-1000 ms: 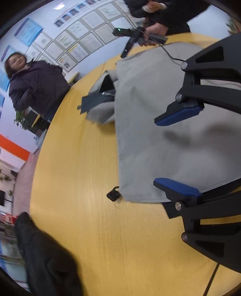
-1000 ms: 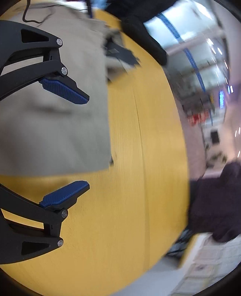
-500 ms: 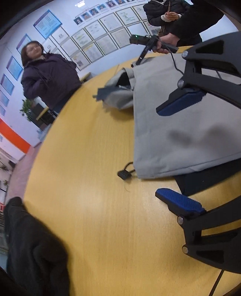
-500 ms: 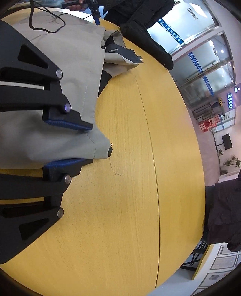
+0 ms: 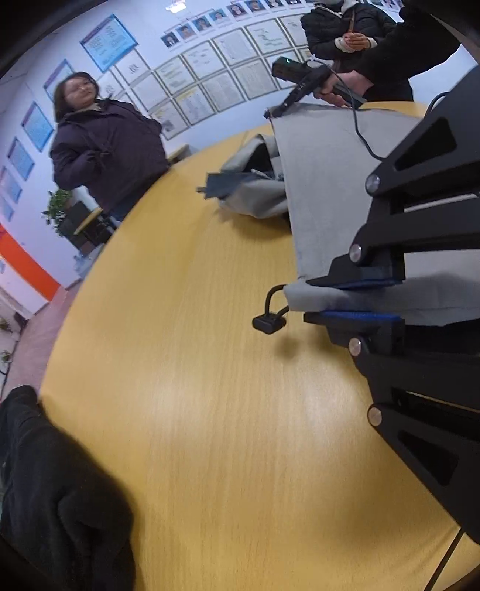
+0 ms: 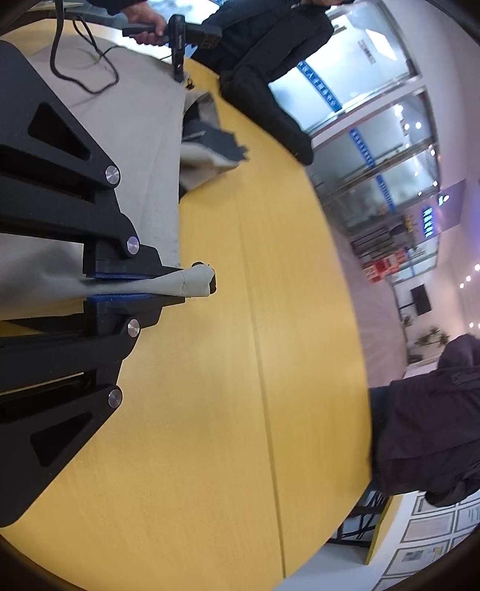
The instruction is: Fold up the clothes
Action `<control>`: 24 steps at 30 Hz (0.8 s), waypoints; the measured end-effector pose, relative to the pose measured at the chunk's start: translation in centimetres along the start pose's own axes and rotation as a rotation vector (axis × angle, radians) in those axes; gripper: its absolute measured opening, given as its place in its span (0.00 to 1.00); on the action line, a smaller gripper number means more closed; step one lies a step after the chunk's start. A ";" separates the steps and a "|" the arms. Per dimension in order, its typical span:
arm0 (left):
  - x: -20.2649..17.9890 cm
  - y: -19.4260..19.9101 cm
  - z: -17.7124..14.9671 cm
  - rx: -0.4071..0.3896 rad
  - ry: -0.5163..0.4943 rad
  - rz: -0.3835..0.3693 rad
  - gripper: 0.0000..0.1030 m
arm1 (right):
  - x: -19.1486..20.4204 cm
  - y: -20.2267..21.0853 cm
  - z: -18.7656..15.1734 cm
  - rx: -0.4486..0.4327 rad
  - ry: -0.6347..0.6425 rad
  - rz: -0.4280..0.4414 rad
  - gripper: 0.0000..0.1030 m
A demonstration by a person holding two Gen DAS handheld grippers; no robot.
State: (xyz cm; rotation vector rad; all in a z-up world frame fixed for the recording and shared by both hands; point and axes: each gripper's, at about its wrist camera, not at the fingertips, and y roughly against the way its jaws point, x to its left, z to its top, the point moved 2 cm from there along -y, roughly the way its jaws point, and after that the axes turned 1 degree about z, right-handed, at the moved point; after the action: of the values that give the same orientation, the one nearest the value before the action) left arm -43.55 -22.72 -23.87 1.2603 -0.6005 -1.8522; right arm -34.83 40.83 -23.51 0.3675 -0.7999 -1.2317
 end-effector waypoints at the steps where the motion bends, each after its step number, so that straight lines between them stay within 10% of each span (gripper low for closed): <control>1: 0.3 0.2 -0.1 -0.011 0.006 0.000 0.10 | -0.1 -0.7 0.0 0.017 0.000 -0.005 0.04; 5: 1.0 -0.8 -0.8 0.000 0.007 0.048 0.11 | -0.7 -4.5 -0.7 0.102 -0.003 -0.048 0.10; 11: -0.6 2.1 -1.8 -0.042 -0.045 0.126 0.17 | -0.1 -2.6 -1.4 0.055 -0.019 -0.106 0.53; 17: -8.8 7.0 -3.4 -0.068 -0.382 0.108 0.40 | 5.0 10.8 -5.2 -0.157 -0.054 -0.058 0.82; 20: -14.3 4.8 -4.9 0.001 -0.629 0.078 0.65 | 6.2 15.6 -11.9 -0.110 -0.215 -0.055 0.83; 24: -18.8 -0.2 -7.3 0.108 -0.883 0.025 0.65 | 7.4 17.2 -19.5 -0.047 -0.423 -0.057 0.83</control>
State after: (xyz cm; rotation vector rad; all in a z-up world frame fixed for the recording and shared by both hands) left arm -33.47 -6.77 -16.69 0.4238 -1.1736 -2.3413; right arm -8.12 36.22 -23.12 0.0887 -1.1244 -1.4009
